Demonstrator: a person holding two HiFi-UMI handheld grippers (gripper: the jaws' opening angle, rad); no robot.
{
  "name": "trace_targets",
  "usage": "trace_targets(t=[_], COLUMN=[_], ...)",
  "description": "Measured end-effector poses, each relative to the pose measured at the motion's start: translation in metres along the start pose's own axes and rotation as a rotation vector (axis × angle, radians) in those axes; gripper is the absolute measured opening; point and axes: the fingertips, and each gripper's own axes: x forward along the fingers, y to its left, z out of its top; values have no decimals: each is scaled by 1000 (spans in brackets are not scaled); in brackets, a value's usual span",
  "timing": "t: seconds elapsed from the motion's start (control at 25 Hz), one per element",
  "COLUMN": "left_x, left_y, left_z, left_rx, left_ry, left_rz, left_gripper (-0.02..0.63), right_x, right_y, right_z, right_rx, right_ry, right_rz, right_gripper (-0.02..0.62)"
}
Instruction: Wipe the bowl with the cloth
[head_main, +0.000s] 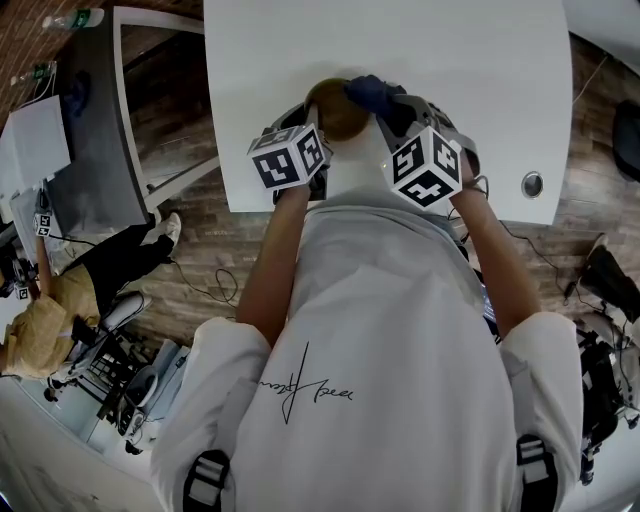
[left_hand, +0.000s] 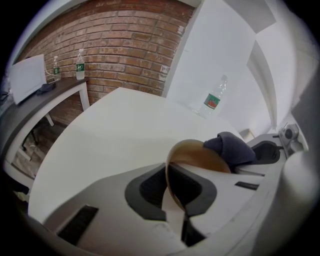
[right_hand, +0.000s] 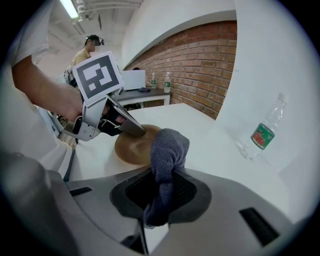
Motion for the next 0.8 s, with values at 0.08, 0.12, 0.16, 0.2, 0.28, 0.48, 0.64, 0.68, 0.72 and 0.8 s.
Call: trace_targets(t=[0.08,0.12,0.16,0.2,0.28,0.48,0.64,0.68,0.72,0.8], left_x=[1,0,0,0,0,0,1,1,1,1], left_y=[3,4,5,4,3,4,2,2,2,3], left_z=[-1,-1,-1,-1,-1,1,3,2,2,0], left_rx=[0,0,1,1,-1,-11,-18,-17,-16,-15], left_ry=[1,1,1,1,2,-5,-8,-6,-5,-3], left_rz=[2,2,2,2,1,2,1,3,4,6], left_gripper=[8,8,8,8,8,8,8,8,8,8], right_x=[2,2,2,1,0,-1,-4,-4,-4,-4], right_y=[2,3,4,5,5,5,7,7,8,10], right_z=[-1,0,0,0,-2,-3,-4,-5,-7,-9], right_rx=[1,2,2,3,6,18,30,33,35,39], right_ry=[5,7,10,12,17,24,30,31,32,35], right_rz=[3,3,4,3,4,6,10,12,13,15], right_gripper=[55,55,55,55,55,55,55,55,55,55])
